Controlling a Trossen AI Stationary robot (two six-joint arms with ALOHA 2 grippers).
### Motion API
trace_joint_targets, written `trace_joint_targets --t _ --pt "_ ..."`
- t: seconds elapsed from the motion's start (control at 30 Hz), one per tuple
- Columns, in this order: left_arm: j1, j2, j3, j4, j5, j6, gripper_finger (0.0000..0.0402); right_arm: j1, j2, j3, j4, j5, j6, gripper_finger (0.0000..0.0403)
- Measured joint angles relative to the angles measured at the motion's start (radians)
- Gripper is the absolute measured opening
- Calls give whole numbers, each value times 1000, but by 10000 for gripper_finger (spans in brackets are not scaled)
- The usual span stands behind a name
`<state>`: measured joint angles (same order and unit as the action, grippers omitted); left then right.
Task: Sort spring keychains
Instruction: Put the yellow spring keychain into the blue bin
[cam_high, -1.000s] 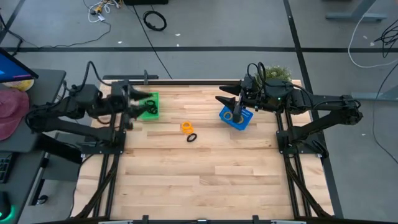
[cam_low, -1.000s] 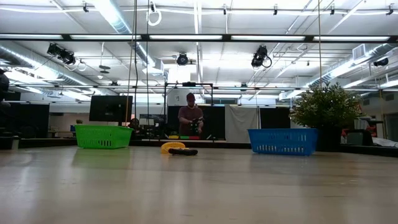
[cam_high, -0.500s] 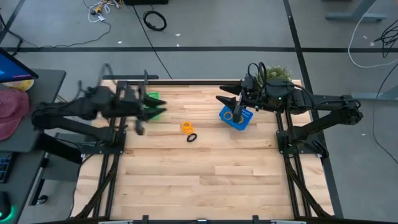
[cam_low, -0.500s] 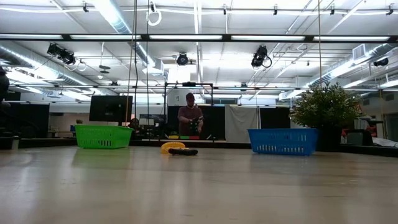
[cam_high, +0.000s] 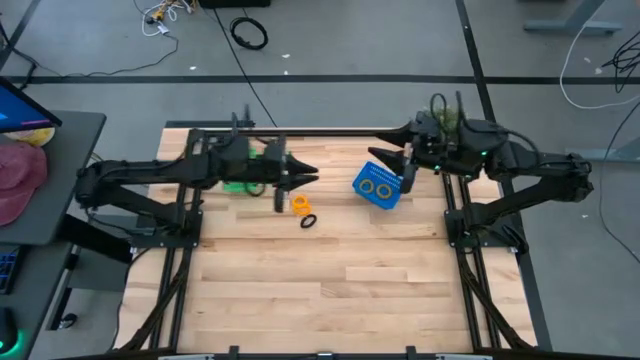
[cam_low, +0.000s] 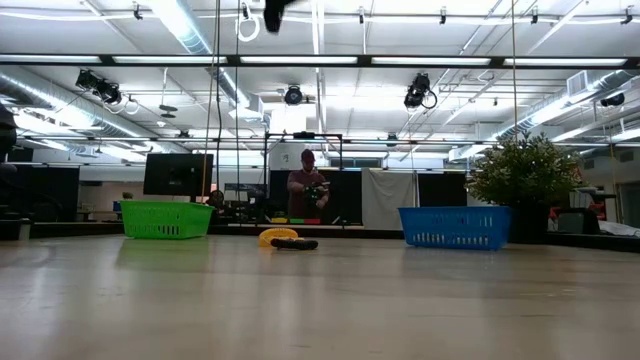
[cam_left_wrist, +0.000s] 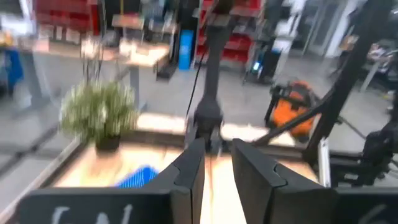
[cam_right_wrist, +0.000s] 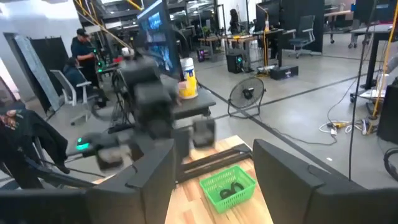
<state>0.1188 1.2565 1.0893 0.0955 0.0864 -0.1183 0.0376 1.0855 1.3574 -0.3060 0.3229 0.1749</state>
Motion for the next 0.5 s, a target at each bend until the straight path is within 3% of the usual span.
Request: trace_joint_targets --t 0.27,0.5 --pt "13 101 -1 -104 -15 -80 71 0 -22 0 -71 1 3 217" --pt "58 105 -1 -434 -157 -72 71 0 -13 0 -77 1 0 217"
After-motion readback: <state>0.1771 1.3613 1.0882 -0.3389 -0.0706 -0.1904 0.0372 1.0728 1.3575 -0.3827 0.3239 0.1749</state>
